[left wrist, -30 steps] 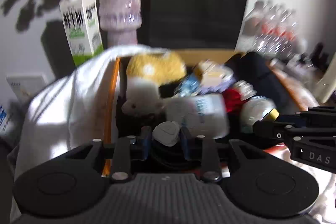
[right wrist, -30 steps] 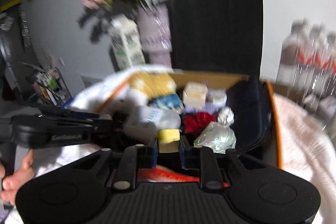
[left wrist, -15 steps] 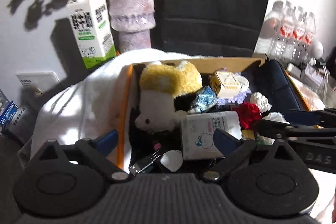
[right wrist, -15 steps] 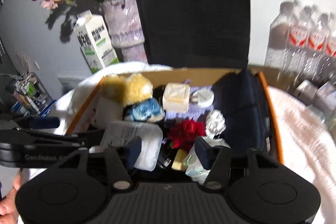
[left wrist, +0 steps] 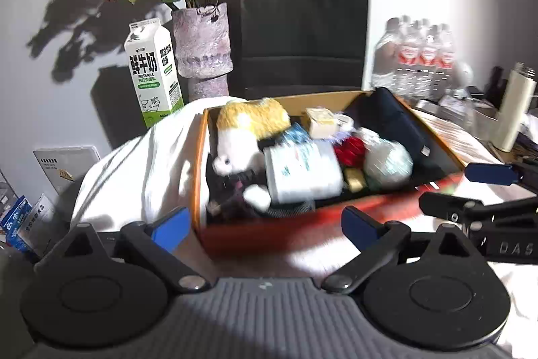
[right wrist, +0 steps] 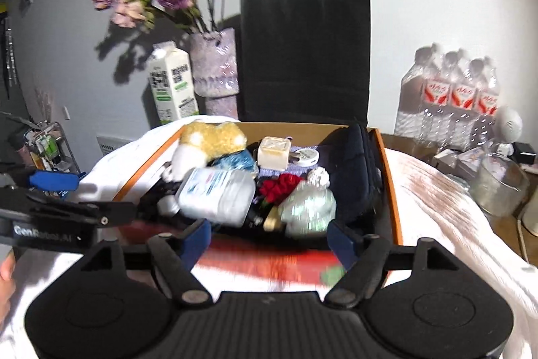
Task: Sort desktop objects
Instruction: 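Pull both tools back out of the box toward the towel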
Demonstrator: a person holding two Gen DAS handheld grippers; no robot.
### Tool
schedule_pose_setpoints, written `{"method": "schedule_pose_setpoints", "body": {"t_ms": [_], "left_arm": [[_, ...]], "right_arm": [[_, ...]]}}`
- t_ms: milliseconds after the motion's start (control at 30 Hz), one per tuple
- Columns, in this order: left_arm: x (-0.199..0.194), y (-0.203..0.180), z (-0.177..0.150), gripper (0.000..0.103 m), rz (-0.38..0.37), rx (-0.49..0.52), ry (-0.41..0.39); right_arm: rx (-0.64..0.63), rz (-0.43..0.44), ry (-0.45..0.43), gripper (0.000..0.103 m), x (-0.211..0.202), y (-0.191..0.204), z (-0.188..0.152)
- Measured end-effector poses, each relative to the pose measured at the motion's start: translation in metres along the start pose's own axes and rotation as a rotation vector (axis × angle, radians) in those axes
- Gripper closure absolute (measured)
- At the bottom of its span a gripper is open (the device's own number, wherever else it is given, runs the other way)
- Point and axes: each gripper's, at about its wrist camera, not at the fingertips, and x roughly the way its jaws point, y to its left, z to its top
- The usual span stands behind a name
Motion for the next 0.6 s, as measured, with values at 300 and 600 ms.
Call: {"method": "schedule_pose_setpoints", "body": {"t_ms": [300,600], "left_arm": [[-0.061,-0.026,-0.099,0.004,-0.039,-0.058,-0.035],[-0.098,-0.055,-0.178,0.004,-0.018,-0.042,-0.051]], "right_arm": [[-0.068,0.002,-0.023,0.020,-0.065,0.013,-0.116],[0.013,-0.058,-0.057,0.020,-0.125,0.008,-0.187]]}}
